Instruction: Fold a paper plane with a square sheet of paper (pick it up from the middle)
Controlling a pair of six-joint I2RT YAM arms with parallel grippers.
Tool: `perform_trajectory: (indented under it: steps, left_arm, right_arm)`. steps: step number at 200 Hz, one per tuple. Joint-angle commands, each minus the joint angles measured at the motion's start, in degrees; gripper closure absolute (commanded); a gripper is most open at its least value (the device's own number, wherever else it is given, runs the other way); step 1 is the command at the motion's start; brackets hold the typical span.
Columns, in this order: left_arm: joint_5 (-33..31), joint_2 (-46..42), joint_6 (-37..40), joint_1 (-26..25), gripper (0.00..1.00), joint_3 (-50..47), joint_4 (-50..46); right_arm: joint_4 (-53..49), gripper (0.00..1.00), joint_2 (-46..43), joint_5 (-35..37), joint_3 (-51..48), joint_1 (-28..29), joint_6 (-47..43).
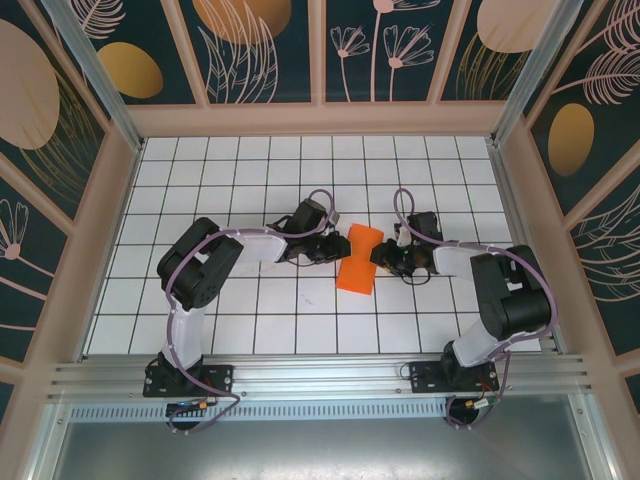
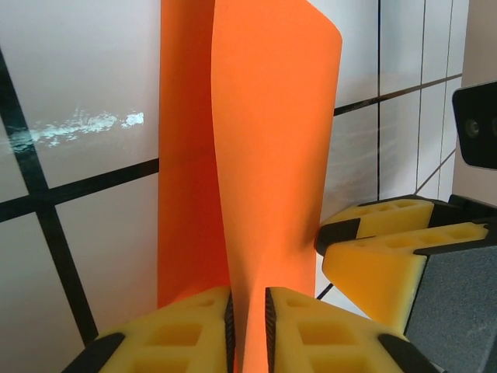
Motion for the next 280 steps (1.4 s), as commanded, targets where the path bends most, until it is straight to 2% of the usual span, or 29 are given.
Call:
perform_trajectory:
  steps: [1,45,72,101,148,165,213,235,261,280]
  left_arm:
    - [-0.74,-0.87,-0.43,-0.16,0.84,-0.15,0.75]
    - [-4.21,-4.06,-4.43,-0.17,1.00,-3.25,3.62]
    - [-7.29,-7.94,-8.70,-0.16,1.00,-6.79,5.80]
    - [-9.34,-10.57,-11.74,-0.13,1.00,-8.46,6.95]
    - [-9.80,-10.41,-12.23,-0.17,1.00,-9.78,6.31]
    - [-9.65,-10.15,-11.95,-0.06,1.00,-9.34,5.99]
    - [-9.28,-9.36,-11.27,-0.14,1.00,-8.34,5.01]
    - [-8.98,-9.19,-11.18,-0.14,1.00,-7.45,5.02]
    - [-8.59,-8.92,-11.16,-0.11,1.00,-7.25,5.10]
    - [-8.40,-8.78,-11.02,-0.13,1.00,-7.23,5.06]
  right_arm:
    - [-1.89,0.66,-0.88,1.20,-0.17,-0.55,-0.77]
    - [-1.43,0.63,-6.49,1.55,-0.17,-0.49,-2.62]
    - [-1.95,0.53,-13.63,5.10,-1.03,2.09,-7.62]
    - [0.21,0.47,-21.02,16.51,-4.28,10.29,-11.69]
    - [12.88,0.42,-29.52,29.50,-14.27,26.97,-22.53]
    - [15.26,0.40,-29.05,33.47,-15.45,31.45,-26.11]
    - [17.97,0.37,-20.88,42.84,-12.44,39.32,-34.65]
    - [18.99,0.37,-16.81,47.35,-11.34,40.71,-36.62]
    - [20.68,0.36,-13.97,48.92,-10.00,41.20,-37.82]
    - [20.34,0.39,-11.91,50.08,-8.41,41.28,-38.31]
